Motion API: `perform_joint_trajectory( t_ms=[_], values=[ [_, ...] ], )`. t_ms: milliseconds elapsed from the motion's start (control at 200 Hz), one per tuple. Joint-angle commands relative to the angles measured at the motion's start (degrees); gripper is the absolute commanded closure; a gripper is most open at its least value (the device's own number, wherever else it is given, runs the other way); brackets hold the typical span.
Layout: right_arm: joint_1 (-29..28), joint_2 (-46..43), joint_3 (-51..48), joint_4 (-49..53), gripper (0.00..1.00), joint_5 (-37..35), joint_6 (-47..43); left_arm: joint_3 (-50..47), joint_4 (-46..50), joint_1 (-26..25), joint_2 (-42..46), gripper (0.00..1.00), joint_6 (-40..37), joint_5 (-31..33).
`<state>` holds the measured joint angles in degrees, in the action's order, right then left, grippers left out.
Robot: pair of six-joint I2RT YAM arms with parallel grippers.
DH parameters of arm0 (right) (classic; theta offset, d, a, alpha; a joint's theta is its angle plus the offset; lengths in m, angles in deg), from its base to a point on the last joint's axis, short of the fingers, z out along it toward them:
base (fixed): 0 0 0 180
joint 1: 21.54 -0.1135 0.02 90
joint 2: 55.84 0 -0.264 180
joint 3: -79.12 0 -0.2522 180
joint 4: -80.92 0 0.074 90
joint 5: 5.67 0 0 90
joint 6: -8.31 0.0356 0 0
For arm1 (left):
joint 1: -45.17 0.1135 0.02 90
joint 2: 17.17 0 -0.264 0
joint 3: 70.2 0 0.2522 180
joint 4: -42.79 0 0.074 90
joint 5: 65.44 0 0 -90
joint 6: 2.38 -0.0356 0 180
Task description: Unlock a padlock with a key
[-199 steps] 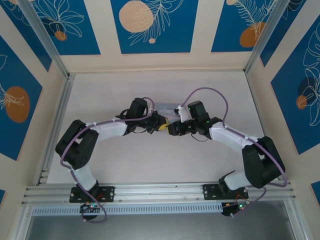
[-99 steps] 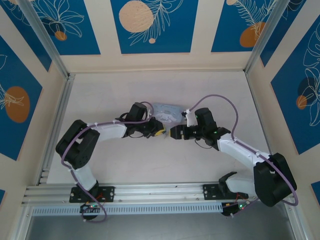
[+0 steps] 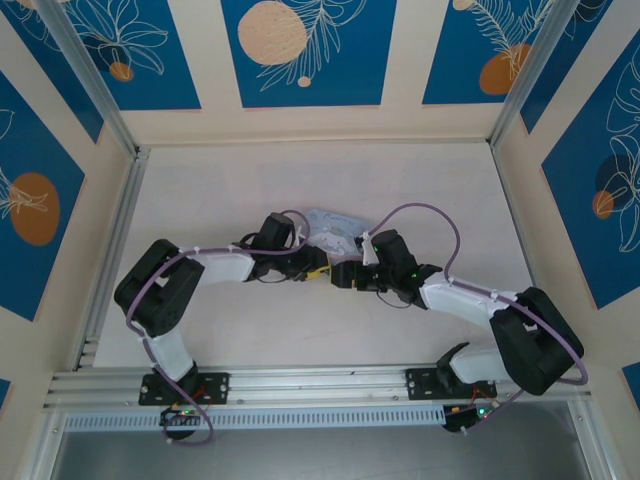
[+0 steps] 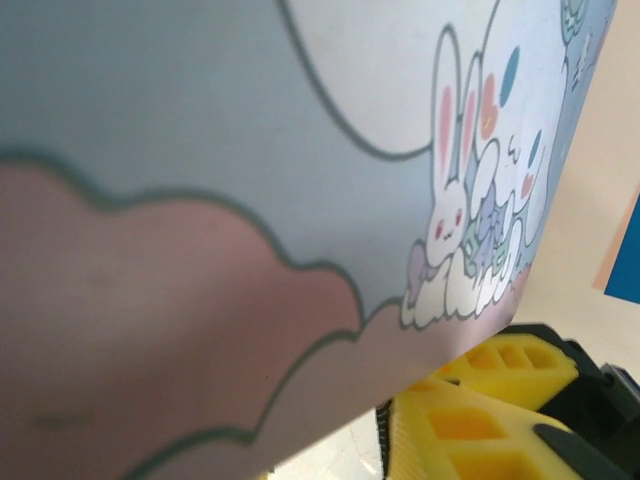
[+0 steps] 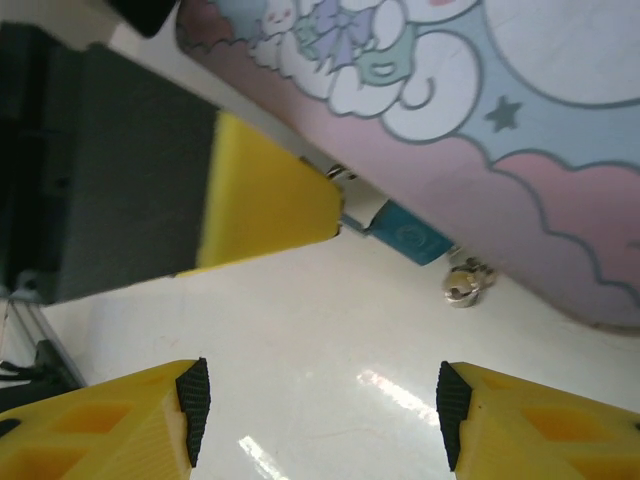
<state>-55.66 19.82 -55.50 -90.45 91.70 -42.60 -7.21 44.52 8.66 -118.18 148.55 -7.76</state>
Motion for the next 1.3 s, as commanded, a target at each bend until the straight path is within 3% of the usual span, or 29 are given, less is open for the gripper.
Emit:
perform_joint_trajectory(
  t_ms=[0, 190, 460, 725, 830, 1035, 1295],
  values=[
    [-0.2, 1.5, 1.3, -1.6, 0.36, -3.5, 1.7, -2.8, 4.4, -0.2, 1.6, 0.61, 0.2, 2.0],
    [1.4, 5.1, 4.8, -0.8, 0.36, -4.7, 0.2, -4.7, 9.9, 0.1, 8.8, 0.36, -2.5, 5.6],
    [6.0, 11.1, 15.5, 3.6, 0.36, -3.1, -4.6, -2.4, 19.6, 0.5, 16.2, 0.17, -7.3, 10.1],
    [5.0, 6.3, 10.3, 2.5, 0.40, -3.2, -4.9, 1.1, 24.2, 1.8, 19.1, 0.06, -10.8, 12.7],
    [4.7, 5.6, 6.6, 0.1, 0.47, -3.7, -3.5, 2.6, 25.0, 3.1, 18.5, 0.04, -12.1, 12.9],
    [2.5, 9.3, 5.4, -1.8, 0.55, -5.5, -3.8, 6.1, 25.8, 6.8, 16.1, 0.00, -14.1, 12.0],
    [1.2, 15.2, 8.4, -2.4, 0.55, -7.2, -6.4, 9.4, 26.3, 9.9, 13.4, 0.00, -15.4, 10.1]
  ],
)
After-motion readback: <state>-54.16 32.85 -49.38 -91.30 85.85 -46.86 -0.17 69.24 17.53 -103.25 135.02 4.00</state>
